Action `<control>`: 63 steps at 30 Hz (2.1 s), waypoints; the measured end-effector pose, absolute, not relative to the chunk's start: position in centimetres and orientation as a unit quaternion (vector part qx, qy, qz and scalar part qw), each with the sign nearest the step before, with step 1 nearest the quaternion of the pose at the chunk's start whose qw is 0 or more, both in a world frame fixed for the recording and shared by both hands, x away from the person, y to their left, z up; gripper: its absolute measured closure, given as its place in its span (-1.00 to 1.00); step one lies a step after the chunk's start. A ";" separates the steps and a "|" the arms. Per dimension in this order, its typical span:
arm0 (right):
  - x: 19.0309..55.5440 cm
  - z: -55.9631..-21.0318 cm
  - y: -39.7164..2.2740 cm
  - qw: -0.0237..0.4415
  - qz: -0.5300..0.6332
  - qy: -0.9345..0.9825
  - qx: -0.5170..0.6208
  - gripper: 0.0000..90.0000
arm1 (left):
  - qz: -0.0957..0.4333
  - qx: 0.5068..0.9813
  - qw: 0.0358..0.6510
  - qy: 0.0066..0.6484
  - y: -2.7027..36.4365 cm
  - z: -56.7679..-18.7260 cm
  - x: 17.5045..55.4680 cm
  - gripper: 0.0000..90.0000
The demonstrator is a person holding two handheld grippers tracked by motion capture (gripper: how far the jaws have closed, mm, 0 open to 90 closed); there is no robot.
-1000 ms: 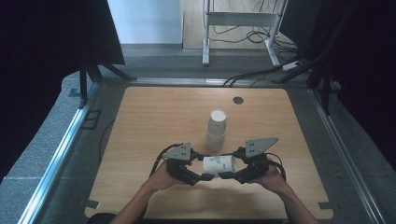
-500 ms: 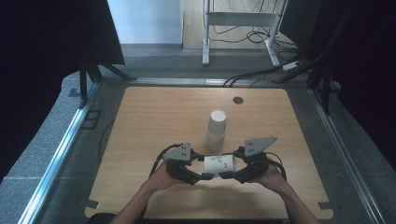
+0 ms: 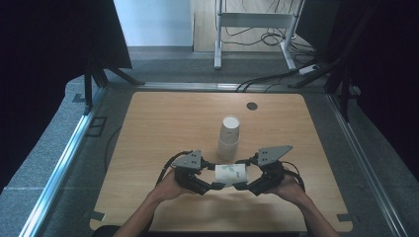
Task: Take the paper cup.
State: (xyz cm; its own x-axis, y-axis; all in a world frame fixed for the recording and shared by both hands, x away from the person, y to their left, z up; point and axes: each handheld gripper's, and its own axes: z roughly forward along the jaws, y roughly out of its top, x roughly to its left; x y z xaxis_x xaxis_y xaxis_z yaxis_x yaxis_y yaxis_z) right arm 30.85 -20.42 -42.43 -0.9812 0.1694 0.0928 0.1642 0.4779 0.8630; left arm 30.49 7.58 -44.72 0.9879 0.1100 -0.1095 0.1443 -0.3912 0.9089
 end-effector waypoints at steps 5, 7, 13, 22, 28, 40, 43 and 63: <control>30.7 -42.2 -20.4 0.020 0.474 0.875 0.096 -0.66 | -0.008 0.852 0.518 0.074 7.6 -44.2 30.6 -0.21; 30.7 -42.2 -20.5 0.022 0.465 0.880 0.095 -0.68 | -0.003 0.861 0.503 0.074 7.5 -43.9 30.7 -0.21; 30.7 -41.8 -20.5 0.040 0.428 0.898 0.094 -0.71 | 0.011 0.889 0.453 0.066 7.3 -43.2 30.9 -0.21; 30.7 -41.5 -19.4 0.065 0.347 0.932 0.082 -0.70 | 0.022 0.919 0.390 0.058 6.3 -42.1 31.2 -0.21; 30.7 -41.5 -18.4 0.074 0.298 0.950 0.063 -0.68 | 0.027 0.933 0.357 0.049 5.6 -41.5 31.3 -0.21; 30.7 -41.7 -16.0 0.073 0.250 0.965 0.034 -0.64 | 0.027 0.952 0.302 0.035 4.0 -41.1 31.2 -0.21; 30.8 -41.9 -15.6 0.072 0.241 0.967 0.028 -0.63 | 0.028 0.955 0.294 0.030 3.7 -41.0 31.2 -0.22; 30.9 -43.0 -14.2 0.069 0.193 0.979 0.011 -0.41 | 0.030 0.966 0.257 0.022 2.2 -41.1 31.1 -0.23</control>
State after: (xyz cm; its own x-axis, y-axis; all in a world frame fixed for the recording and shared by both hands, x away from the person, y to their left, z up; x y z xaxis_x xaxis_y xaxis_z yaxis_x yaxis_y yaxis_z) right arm 30.91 -14.18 -42.98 -0.9902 0.0486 -0.1311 -0.0048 0.9254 0.3789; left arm 31.10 2.23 -41.09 0.9972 0.0577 0.0477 0.0264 -0.8665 0.4984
